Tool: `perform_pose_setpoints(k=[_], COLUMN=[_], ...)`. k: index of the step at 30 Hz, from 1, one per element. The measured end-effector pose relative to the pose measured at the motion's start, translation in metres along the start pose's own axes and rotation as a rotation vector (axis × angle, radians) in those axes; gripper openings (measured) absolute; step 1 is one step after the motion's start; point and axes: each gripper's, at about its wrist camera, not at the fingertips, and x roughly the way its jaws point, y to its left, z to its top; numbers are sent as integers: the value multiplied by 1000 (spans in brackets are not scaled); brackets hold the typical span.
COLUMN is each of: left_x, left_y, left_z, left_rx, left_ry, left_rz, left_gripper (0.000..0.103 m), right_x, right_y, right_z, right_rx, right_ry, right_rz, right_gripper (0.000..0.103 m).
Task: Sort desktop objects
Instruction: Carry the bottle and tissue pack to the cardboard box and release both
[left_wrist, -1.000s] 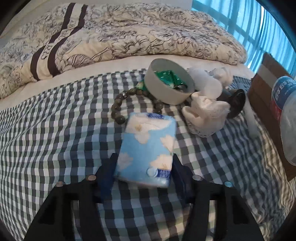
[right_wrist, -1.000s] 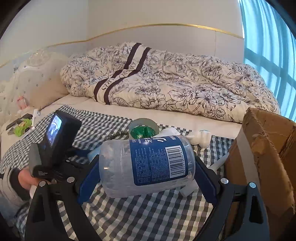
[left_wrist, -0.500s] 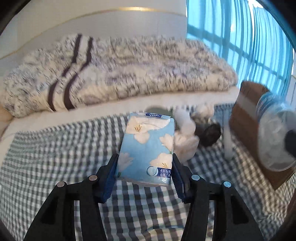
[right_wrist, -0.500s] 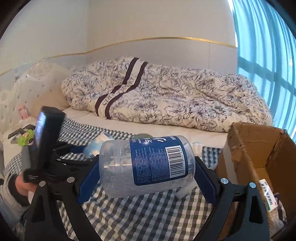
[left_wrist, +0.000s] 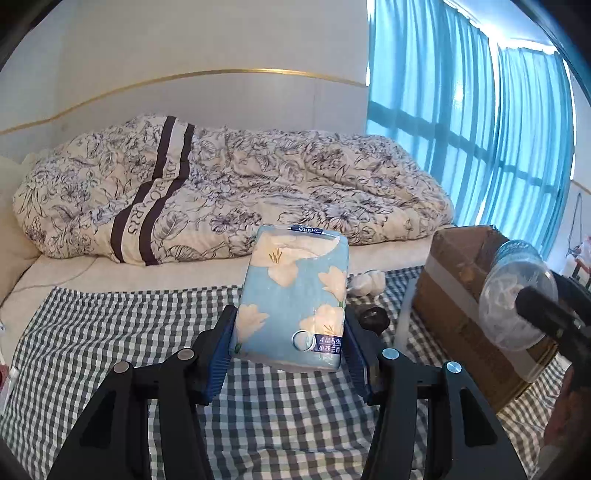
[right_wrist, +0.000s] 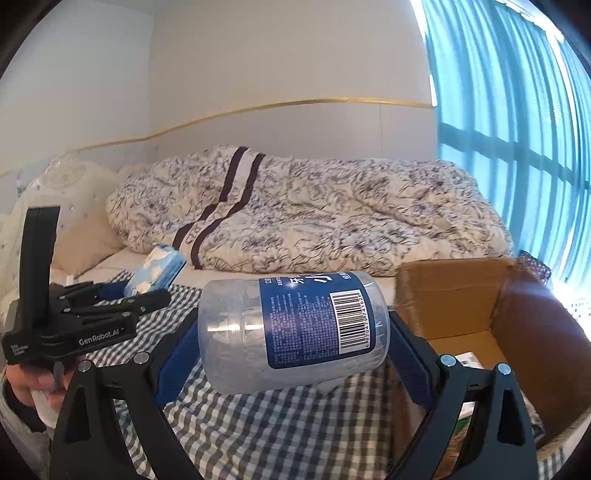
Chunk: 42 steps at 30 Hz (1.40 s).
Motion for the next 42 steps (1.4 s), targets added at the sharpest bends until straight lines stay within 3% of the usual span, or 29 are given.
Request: perform_pose_setpoints(k=[17,28,35,42], left_x=[-19,-4,13,29], left_y=[-61,-141,-186,-221], left_z=[33,49,57,67], left_rx=[24,108,130,167], left_ry=[-72,-73,-48,-18], left_rz=[-53,-148,-221,-277], left_gripper=[55,55,55,55], right_x=[-45,-65,-73,-63], right_y=[-52,-105,-146,-171], right_z=[23,19,16,10], right_rx=[18,70,107,133], right_ry=[-30,-29,9,82], right_rz=[-141,-257,-348,-359], right_gripper=[92,92,92,92])
